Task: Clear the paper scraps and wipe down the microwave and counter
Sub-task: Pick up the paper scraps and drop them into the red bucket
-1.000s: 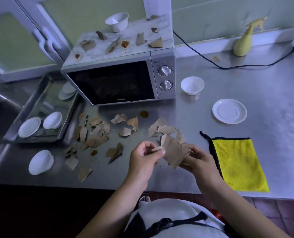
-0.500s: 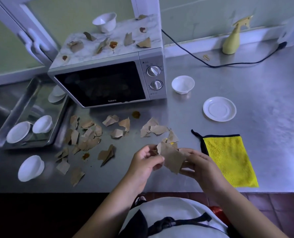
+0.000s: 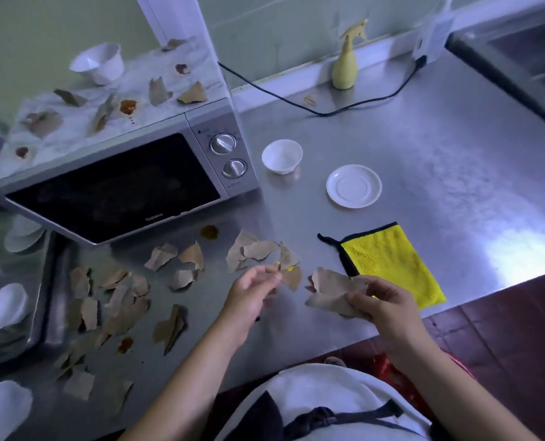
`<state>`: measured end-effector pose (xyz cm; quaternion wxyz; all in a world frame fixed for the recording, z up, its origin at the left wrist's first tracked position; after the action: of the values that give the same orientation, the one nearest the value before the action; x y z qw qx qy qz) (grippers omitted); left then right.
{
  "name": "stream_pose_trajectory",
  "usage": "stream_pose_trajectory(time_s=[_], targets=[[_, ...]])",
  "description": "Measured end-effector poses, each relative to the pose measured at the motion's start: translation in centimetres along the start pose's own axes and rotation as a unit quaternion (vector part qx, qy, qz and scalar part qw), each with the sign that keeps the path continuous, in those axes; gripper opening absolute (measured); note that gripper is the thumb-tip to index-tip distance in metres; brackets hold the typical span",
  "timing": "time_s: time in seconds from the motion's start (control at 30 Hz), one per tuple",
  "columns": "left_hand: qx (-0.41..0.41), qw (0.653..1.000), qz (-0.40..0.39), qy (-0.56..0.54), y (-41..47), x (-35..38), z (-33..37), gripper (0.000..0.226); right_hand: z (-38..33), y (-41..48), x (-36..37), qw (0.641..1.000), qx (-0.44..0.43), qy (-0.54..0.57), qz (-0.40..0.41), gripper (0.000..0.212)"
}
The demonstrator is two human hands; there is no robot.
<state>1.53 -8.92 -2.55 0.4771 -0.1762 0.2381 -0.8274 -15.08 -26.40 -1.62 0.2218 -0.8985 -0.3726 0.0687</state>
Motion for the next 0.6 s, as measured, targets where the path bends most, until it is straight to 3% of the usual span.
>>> stream_pose_trajectory(time_s=[0.07,0.13,0.23,0.37,0.43,0.5,0.6], targets=[[0.037,0.985,0.025,0.170,3.2,-0.6,0.4,0.011,0.1,-1.2,-1.2,0.999,-0.001,0.008,0.043,0.036],[0.070,0.959,-0.019,0.275,6.5,0.1,0.7,0.016,0.1,-2.7,-2.3,0.996,0.001,0.016,0.085,0.032],[0.126,0.879,-0.063,0.456,10.7,1.9,1.4,0.030,0.4,-5.2,-3.0,0.988,0.019,0.043,0.149,0.026],[0.148,0.792,-0.104,0.583,13.8,3.9,2.2,0.056,1.0,-8.0,-2.6,0.979,0.023,0.060,0.193,0.028],[0.151,0.735,-0.131,0.648,14.4,4.4,2.4,0.054,1.8,-9.2,-2.5,0.972,0.030,0.063,0.224,0.027],[0.158,0.718,-0.142,0.663,14.8,4.6,2.5,0.042,2.8,-10.3,-2.4,0.967,0.040,0.060,0.246,0.027],[0.167,0.721,-0.141,0.658,15.0,4.4,2.6,0.020,4.2,-12.1,-2.2,0.962,0.050,0.053,0.264,0.032]])
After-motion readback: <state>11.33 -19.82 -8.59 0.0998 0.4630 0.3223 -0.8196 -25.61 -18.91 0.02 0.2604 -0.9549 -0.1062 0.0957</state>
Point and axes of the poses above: each hand's wrist, its own y-axis towards the middle knuckle, its own x-axis out of the palm, z = x × y, the point moved 3 cm from there along y, towards the middle knuckle, and after that the axes turned 9 degrees about -y, right-handed, at the moved point
